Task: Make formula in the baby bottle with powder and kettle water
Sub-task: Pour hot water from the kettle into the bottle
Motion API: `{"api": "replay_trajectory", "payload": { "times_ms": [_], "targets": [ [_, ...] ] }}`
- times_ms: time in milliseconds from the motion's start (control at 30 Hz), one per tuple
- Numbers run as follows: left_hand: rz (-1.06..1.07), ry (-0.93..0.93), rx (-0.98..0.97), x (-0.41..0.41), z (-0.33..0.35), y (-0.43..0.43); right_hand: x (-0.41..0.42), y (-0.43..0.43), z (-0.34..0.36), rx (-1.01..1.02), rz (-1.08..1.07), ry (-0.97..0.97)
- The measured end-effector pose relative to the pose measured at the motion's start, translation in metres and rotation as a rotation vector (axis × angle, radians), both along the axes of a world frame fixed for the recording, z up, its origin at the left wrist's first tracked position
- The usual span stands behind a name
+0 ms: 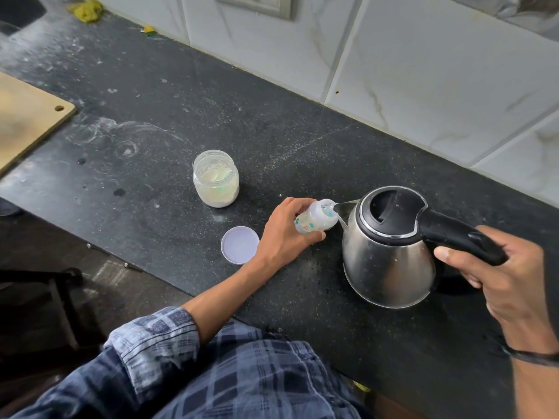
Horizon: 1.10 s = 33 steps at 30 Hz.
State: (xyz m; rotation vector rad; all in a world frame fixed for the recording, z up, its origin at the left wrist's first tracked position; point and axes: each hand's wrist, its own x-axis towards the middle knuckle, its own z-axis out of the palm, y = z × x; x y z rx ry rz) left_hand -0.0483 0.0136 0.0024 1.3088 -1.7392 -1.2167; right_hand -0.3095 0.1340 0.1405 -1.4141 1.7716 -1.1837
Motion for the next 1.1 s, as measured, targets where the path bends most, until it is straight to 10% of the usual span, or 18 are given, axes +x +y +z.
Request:
{"api": "replay_trajectory", "payload": {
  "times_ms": [1100],
  "targets": [
    [0.095, -0.029, 0.065, -0.005, -0.012, -0.005, 0.002, -0.003, -0.002, -0.036, 0.001, -0.001]
  ]
}}
